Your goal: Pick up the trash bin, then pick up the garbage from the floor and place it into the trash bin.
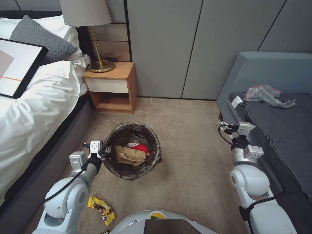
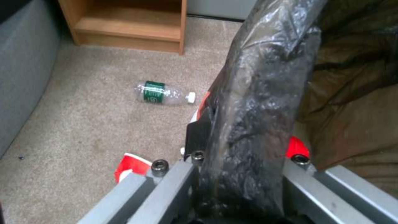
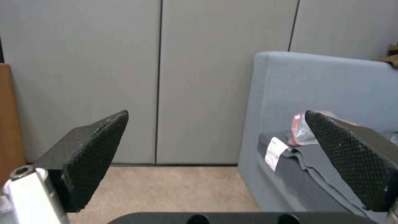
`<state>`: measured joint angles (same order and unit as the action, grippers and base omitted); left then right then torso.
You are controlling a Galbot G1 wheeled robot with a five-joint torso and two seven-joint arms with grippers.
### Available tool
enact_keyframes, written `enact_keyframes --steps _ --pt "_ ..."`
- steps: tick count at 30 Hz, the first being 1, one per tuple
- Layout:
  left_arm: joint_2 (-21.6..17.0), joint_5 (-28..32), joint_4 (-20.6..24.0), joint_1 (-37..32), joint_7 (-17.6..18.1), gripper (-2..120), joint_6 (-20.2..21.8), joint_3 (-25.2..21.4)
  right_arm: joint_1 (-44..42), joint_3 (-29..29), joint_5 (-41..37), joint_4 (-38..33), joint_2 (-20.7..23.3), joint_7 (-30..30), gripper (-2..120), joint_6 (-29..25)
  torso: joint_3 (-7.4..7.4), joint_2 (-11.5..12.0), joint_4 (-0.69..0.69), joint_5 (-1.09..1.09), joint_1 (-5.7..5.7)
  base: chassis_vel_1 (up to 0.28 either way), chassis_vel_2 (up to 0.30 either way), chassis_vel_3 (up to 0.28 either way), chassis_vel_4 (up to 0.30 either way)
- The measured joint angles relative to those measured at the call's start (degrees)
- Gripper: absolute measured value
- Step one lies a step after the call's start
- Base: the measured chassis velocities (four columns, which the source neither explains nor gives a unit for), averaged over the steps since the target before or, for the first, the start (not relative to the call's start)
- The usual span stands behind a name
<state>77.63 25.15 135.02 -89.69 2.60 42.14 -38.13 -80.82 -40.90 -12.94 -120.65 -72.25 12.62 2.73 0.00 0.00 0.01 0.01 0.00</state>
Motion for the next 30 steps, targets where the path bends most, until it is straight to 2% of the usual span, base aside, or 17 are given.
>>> enact_keyframes --steps 26,30 --pt "0.5 -0.1 -0.7 0.4 -0.2 0 0.0 -0.3 0.2 1.7 0.3 0.7 -0.7 0.6 100 0.9 0.01 0.0 -0.01 -0.01 0.00 -0.014 0.018 0.014 -0.017" --pt "0.6 0.0 -0.8 0.4 -0.2 0 0.0 -0.3 0.2 2.0 1.1 0.9 -0.7 0.4 100 -1.6 0.00 0.0 -0.02 -0.01 0.00 0.000 0.000 0.000 0.000"
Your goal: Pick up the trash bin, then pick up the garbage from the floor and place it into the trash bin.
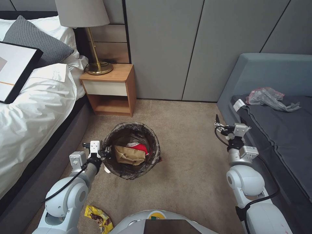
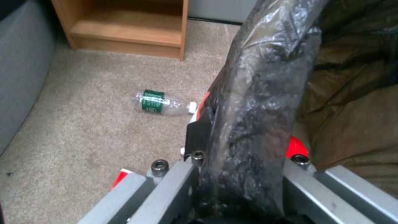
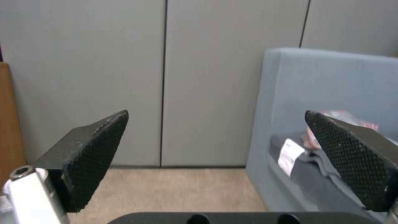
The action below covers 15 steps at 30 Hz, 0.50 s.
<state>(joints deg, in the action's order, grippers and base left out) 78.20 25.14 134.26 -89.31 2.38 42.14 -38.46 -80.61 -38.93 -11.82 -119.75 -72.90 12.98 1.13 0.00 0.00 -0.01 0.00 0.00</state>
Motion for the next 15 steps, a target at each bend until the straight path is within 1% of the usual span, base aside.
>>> enact_keyframes --steps 10,15 --pt "0.2 0.1 -0.2 0.0 0.1 0 0.0 0.1 -0.2 0.6 -0.6 -0.1 0.0 0.9 100 0.7 -0.01 0.0 0.01 0.00 0.00 0.000 0.000 0.000 0.000" --pt "0.3 1.7 -0.1 -0.1 0.5 0 0.0 0.0 -0.3 1.1 0.5 0.3 0.0 1.6 100 1.5 0.00 0.0 0.01 0.00 0.00 0.000 0.000 0.000 0.000"
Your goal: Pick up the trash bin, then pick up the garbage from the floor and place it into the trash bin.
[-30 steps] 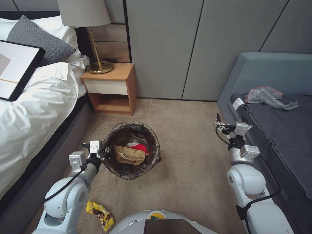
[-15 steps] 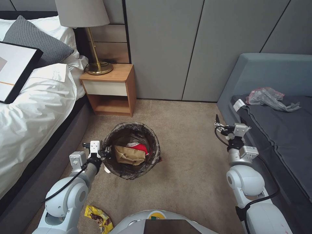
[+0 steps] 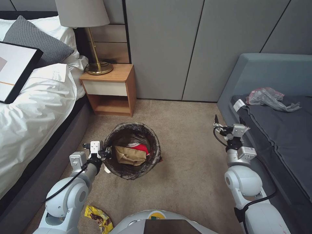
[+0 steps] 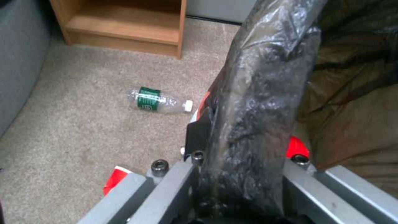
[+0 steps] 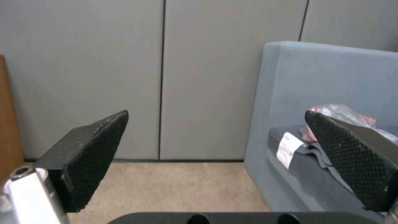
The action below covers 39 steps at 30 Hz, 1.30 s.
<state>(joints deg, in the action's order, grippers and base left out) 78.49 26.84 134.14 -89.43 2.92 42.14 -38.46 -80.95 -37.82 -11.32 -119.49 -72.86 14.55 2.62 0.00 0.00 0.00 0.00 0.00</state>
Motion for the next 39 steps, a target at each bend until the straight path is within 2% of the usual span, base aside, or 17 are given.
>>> enact_keyframes --steps 14,39 --pt "0.3 0.5 0.1 0.1 0.1 0 0.0 -0.6 -0.2 1.1 1.1 0.2 -0.1 0.1 100 0.4 0.00 0.0 0.00 0.00 0.00 0.016 0.013 0.014 0.011" --pt "0.5 0.5 -0.2 0.1 0.1 0 0.0 -0.8 -0.6 2.6 1.7 0.6 -0.4 0.1 100 0.4 0.00 0.0 -0.01 0.00 0.00 0.086 0.092 0.087 0.082"
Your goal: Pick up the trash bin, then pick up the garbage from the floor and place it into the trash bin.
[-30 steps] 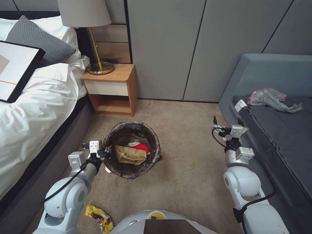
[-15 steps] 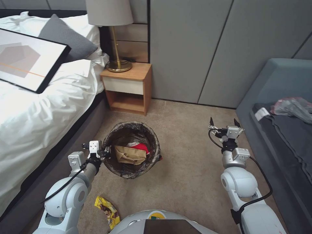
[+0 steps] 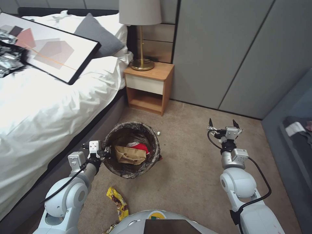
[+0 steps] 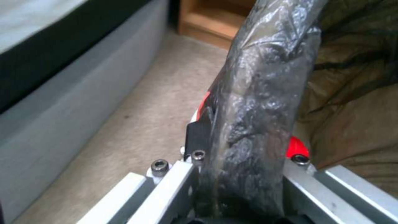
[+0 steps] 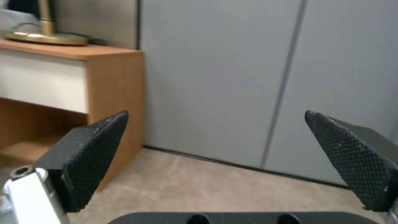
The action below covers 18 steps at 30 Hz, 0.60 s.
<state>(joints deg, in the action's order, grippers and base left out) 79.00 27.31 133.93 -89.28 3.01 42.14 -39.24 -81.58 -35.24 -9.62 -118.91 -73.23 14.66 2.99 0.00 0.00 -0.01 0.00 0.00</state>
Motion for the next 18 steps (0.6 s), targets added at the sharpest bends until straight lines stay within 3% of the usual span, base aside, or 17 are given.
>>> enact_keyframes --steps 18 --pt "0.0 -0.1 -0.1 0.0 0.1 0 0.0 0.1 0.0 0.4 0.5 0.5 0.2 0.3 100 0.1 0.00 0.0 0.00 0.00 0.00 0.081 0.069 0.075 0.066"
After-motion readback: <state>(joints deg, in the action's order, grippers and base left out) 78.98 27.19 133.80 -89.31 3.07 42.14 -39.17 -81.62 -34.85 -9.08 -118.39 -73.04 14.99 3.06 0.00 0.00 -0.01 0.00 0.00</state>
